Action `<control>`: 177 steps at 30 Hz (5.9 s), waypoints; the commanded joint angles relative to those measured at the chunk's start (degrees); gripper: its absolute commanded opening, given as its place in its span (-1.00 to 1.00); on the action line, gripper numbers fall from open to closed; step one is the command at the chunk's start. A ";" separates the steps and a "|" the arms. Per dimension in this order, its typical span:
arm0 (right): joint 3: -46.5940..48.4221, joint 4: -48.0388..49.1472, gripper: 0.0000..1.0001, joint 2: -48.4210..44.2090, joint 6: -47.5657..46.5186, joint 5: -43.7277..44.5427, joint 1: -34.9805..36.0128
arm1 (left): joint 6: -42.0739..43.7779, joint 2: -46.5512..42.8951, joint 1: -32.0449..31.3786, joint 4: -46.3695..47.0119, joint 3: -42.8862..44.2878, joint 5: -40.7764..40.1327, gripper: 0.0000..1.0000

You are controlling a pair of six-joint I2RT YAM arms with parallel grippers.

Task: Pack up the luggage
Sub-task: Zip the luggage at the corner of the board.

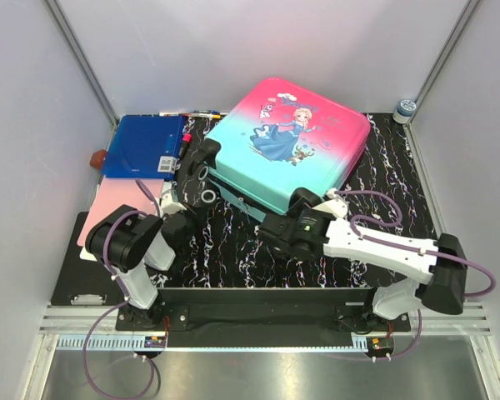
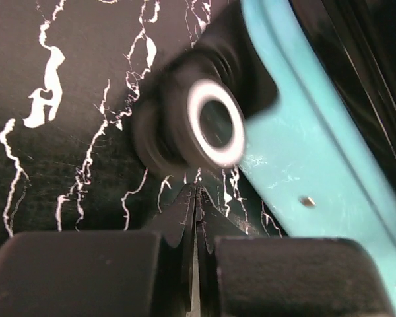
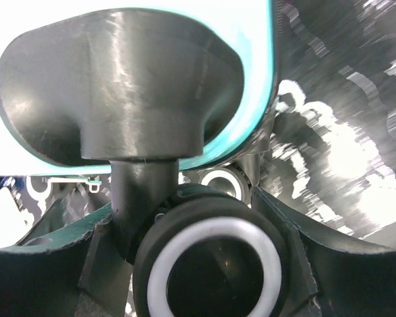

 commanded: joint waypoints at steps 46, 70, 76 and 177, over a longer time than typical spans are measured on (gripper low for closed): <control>-13.72 0.02 -1.00 -25.17 -14.07 8.93 -2.56 | 18.22 -3.90 -26.38 13.97 12.96 -0.28 0.60; -16.00 3.18 -1.00 -27.19 -15.48 7.61 -2.47 | 23.06 -3.64 -28.41 5.44 15.60 -7.32 -0.30; -16.00 3.54 -1.00 -27.72 -16.01 7.52 -2.56 | 23.15 -1.70 -28.41 5.00 17.09 -7.05 -0.49; -16.09 3.98 -1.00 -29.39 -17.06 9.02 -2.56 | 9.26 -4.52 -2.57 20.38 0.57 -0.99 -1.00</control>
